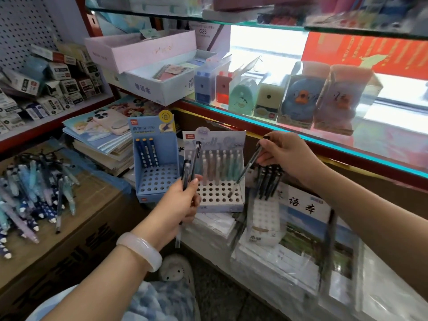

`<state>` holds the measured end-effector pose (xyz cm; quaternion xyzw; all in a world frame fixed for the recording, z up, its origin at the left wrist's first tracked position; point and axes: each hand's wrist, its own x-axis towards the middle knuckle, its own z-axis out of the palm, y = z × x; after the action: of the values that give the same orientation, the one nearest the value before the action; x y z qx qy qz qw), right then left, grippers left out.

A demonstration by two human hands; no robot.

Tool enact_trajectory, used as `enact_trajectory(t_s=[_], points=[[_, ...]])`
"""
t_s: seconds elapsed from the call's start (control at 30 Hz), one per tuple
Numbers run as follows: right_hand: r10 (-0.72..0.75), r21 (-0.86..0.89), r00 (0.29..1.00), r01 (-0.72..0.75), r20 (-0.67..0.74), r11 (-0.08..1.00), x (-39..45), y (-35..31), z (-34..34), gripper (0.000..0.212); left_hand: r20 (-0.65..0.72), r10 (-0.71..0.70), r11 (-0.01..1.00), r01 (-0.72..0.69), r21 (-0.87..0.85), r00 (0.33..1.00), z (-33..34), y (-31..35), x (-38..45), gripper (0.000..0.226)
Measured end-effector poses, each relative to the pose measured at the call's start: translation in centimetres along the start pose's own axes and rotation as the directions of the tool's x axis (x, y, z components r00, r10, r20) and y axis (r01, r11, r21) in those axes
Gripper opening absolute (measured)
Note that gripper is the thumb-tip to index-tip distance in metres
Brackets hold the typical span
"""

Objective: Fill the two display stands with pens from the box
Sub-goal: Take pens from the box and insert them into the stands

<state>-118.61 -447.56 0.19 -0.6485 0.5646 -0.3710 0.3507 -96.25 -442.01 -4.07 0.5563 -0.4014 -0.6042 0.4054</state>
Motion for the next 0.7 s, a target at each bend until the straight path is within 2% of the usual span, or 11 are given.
enact_trajectory(t_s=[0.13, 0.23, 0.5, 0.7], points=[[-0.094, -0.252, 0.98, 0.047, -0.178, 0.967, -1.5, 3.0, -2.7, 0.008, 0.056, 0.014, 0.998, -0.011, -0.054, 0.998, 2.5, 0.0, 0.2, 0.012], [-0.093, -0.43, 0.969, -0.014, -0.228, 0.903, -2.6, 5.6, -3.5, 0.012, 0.089, 0.013, 0.998, -0.007, -0.062, 0.996, 3.7, -0.5, 0.3, 0.01], [-0.018, -0.439, 0.971, -0.091, -0.239, 0.894, -3.3, 9.4, -2.0, 0.022, 0.169, 0.081, 0.997, -0.081, -0.008, 0.982, 4.1, -1.0, 0.0, 0.018], [-0.145, -0.484, 0.939, -0.025, -0.311, 0.875, -3.0, 9.2, -1.9, 0.023, 0.171, 0.091, 0.996, -0.093, 0.002, 0.981, 3.7, -1.2, 0.0, 0.022]])
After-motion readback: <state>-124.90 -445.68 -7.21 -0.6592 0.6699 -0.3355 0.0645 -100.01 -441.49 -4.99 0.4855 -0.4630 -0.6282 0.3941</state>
